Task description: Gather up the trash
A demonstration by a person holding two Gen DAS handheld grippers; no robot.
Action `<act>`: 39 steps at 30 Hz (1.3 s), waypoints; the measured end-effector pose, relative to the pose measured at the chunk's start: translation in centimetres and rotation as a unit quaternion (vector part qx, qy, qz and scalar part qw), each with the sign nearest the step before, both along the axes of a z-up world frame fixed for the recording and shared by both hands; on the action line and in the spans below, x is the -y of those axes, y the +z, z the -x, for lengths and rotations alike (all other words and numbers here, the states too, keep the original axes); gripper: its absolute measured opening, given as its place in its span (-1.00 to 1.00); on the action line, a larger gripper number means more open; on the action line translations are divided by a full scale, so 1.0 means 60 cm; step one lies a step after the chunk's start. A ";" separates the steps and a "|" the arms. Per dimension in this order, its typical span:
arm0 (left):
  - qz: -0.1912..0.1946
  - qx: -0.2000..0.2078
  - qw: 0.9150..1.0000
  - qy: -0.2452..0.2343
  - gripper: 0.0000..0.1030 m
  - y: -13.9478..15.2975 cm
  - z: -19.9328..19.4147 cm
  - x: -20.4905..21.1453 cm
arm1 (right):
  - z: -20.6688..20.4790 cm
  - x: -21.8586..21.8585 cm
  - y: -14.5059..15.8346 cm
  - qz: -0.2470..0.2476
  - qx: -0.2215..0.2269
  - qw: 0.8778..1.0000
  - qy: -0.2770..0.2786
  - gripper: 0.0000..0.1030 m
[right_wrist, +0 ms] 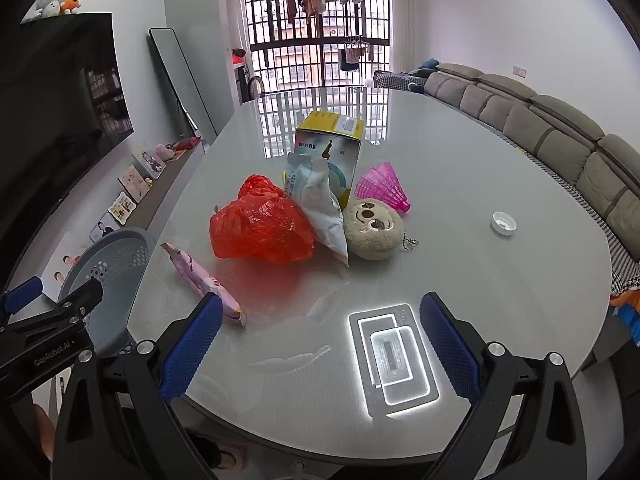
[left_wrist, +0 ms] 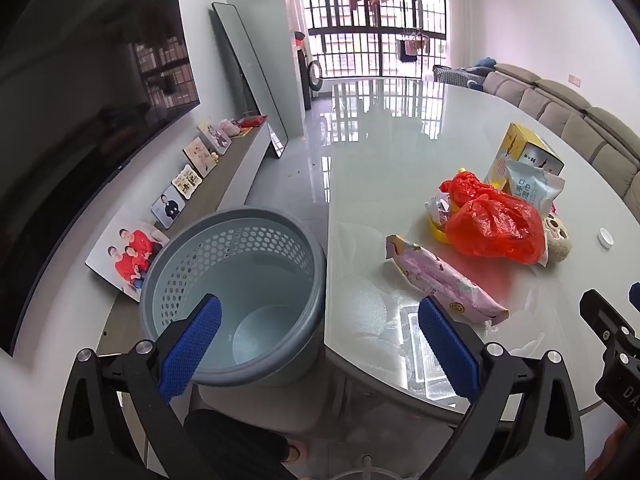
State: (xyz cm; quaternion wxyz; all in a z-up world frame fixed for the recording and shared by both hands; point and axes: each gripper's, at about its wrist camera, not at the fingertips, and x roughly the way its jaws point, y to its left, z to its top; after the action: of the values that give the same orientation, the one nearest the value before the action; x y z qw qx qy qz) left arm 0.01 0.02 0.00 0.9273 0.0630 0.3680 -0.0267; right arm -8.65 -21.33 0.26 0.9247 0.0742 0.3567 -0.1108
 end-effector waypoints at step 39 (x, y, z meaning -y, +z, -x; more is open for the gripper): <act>0.001 -0.003 1.000 0.000 0.88 -0.002 -0.002 -0.001 | 0.000 0.000 -0.001 0.000 -0.001 1.000 0.001 0.84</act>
State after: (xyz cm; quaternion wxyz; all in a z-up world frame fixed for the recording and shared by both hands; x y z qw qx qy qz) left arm 0.12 0.09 -0.15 0.9262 0.0618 0.3710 -0.0277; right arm -8.65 -21.35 0.19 0.9244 0.0743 0.3576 -0.1103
